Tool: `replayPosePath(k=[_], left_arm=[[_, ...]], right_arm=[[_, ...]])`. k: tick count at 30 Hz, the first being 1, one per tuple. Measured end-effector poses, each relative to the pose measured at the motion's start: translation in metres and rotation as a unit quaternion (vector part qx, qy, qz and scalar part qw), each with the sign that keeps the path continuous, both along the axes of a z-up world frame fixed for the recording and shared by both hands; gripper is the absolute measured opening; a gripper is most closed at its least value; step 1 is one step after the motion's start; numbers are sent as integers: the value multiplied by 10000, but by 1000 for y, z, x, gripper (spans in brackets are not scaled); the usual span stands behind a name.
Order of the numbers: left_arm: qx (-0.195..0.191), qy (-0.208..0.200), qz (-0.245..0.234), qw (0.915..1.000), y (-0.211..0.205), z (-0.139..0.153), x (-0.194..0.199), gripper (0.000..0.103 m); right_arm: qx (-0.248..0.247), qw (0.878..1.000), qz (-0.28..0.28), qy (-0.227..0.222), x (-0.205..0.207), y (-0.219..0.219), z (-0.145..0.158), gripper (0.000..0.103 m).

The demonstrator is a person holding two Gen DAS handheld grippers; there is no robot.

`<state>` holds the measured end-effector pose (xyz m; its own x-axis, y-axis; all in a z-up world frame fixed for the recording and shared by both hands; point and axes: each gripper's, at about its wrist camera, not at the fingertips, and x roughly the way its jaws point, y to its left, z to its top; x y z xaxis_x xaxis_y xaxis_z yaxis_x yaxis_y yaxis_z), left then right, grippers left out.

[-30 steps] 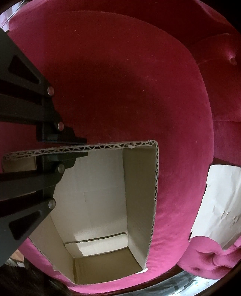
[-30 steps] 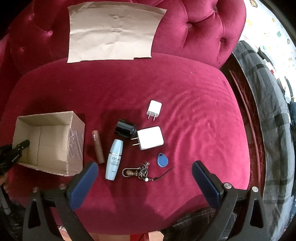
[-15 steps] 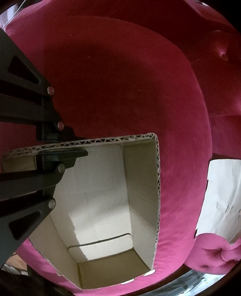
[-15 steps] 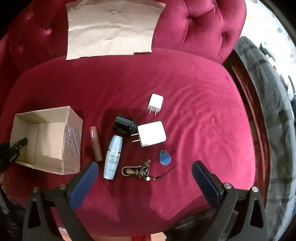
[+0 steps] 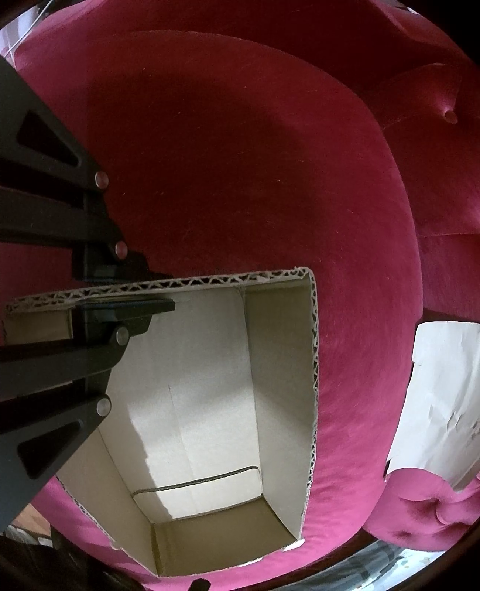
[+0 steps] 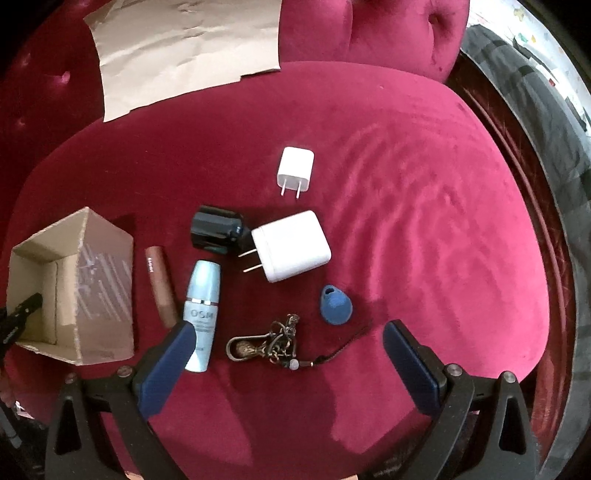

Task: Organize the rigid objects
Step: 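Move the right gripper down onto the metal keychain and close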

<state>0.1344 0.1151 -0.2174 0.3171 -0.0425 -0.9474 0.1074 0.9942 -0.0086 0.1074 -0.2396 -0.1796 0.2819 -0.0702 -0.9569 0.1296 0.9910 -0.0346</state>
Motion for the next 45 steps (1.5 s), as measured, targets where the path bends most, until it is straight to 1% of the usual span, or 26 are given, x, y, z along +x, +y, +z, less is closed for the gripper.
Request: replayPosePath(k=[4, 11, 15, 16, 17, 18, 20, 21, 23, 25, 26, 27, 28, 29, 31, 38, 43, 45], left_arm=[[22, -18, -21, 10000, 6, -1, -1, 6], [76, -56, -51, 9999, -1, -3, -4, 6], [64, -60, -48, 10000, -2, -4, -4, 6], [66, -60, -49, 9999, -2, -4, -5, 6], [66, -59, -48, 9999, -2, -5, -4, 6], [66, -60, -48, 9999, -2, -5, -5, 6], [62, -58, -45, 10000, -2, -5, -4, 6], [62, -60, -46, 10000, -2, -4, -4, 6], [65, -61, -48, 9999, -2, -5, -4, 6], [66, -61, -46, 9999, -2, -5, -5, 6], [65, -62, -47, 9999, -2, -5, -5, 6], [63, -60, -46, 10000, -2, -5, -5, 6], [61, -58, -44, 10000, -2, -5, -4, 6], [62, -60, -44, 10000, -2, -5, -5, 6], [65, -60, -46, 10000, -2, -5, -5, 6], [62, -57, -41, 10000, -2, -5, -4, 6], [61, -60, -40, 10000, -2, -5, -4, 6], [60, -59, -41, 10000, -2, -5, -4, 6]], right_arm=[[-46, 10000, 56, 41, -2, -2, -16, 103], [-38, 9999, 48, 125, -4, -4, -38, 103], [71, 9999, -53, 140, -3, -8, -42, 102], [83, 9999, -43, 134, -2, -9, -43, 100], [100, 9999, -24, 137, 0, -9, -43, 95], [132, 9998, -3, 145, 0, -9, -43, 92], [224, 9996, 42, 192, 0, -6, -44, 81], [262, 9994, 59, 226, 1, -5, -47, 78], [317, 9990, 103, 308, 2, -2, -53, 60], [411, 9984, 169, 343, 1, 0, -57, 49], [438, 9984, 190, 312, 1, 2, -58, 39], [421, 9985, 210, 276, 1, 4, -59, 35], [399, 9987, 225, 232, 2, 5, -58, 27], [381, 9989, 231, 174, 2, 6, -57, 13], [422, 9987, 228, 182, 3, 7, -54, 13], [421, 9988, 216, 116, 3, 2, -61, 11], [446, 9988, 193, 61, 5, 0, -49, 11], [512, 9984, 209, 104, 5, 0, -44, 11]])
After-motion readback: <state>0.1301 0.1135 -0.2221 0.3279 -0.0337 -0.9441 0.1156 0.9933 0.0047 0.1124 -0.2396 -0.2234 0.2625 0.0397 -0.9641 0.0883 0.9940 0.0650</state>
